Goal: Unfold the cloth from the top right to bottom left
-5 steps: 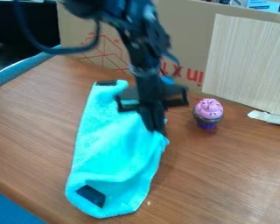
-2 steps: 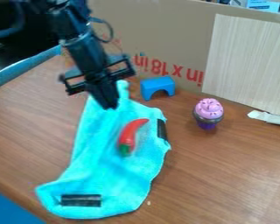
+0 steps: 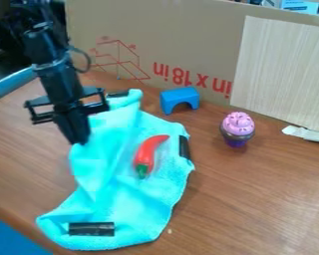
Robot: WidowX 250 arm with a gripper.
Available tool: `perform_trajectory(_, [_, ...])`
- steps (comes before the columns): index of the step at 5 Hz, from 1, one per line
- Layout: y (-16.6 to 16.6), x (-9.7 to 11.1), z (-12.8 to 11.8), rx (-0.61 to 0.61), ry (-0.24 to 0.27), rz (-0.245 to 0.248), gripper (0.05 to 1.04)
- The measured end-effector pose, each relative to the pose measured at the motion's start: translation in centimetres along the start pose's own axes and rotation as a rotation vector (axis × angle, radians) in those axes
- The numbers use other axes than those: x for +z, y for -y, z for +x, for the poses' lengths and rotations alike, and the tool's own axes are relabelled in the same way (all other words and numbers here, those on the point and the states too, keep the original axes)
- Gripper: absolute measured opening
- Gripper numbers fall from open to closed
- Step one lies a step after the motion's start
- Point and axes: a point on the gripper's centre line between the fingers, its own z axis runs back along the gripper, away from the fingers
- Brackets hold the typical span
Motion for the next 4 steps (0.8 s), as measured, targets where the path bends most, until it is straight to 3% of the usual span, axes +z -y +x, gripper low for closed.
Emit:
perform_trajectory(1, [-2.4, 0.9, 0.2, 0.027, -0.012, 0.094, 0.058])
perform_trajectory(2, [-4.9, 1.9, 1.1, 0.090, 0.022, 0.158, 0.058])
perform_trajectory(3, [-6.7, 2.4, 2.0, 0.169, 0.041, 0.187, 0.058])
perform_trajectory(4, [-8.0, 2.4, 2.3, 0.246, 0.024, 0.194, 0.058])
